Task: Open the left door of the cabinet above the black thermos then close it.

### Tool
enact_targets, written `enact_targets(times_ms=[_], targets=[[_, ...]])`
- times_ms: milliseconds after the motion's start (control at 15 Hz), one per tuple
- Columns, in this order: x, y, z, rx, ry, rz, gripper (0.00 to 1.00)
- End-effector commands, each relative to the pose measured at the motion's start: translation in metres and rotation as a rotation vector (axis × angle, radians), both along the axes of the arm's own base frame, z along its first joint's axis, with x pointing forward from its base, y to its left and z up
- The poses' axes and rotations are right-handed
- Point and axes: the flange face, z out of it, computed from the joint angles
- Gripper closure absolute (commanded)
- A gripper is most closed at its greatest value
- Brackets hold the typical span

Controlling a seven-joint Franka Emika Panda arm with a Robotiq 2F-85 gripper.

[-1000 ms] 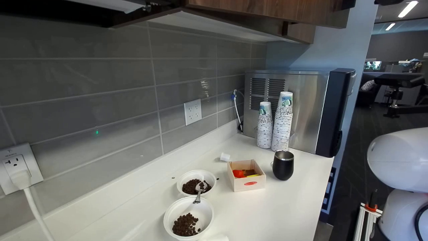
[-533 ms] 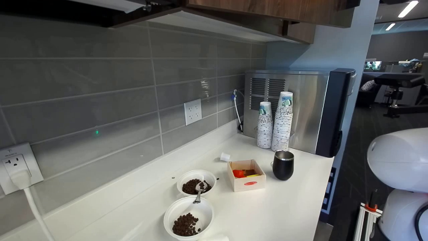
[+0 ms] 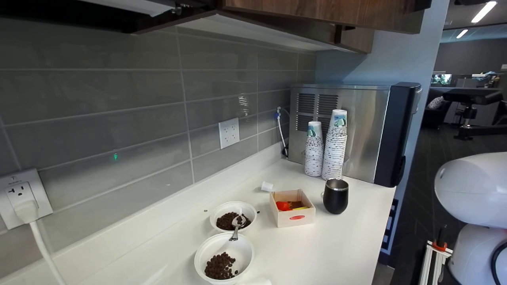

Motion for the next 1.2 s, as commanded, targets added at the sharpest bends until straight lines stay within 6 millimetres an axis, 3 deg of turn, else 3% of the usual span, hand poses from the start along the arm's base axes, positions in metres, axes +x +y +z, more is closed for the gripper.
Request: enact_targets(times_ms=[0, 667, 1133], targets=[[-0.041, -0.039, -0.010, 0.030, 0.034, -0.107, 0.00], [-0.007, -0.044, -0.003, -0.004, 0.029, -0.065, 0.00], [0.044, -0.047, 0.006, 0.040, 0.066, 0.048, 0.00]])
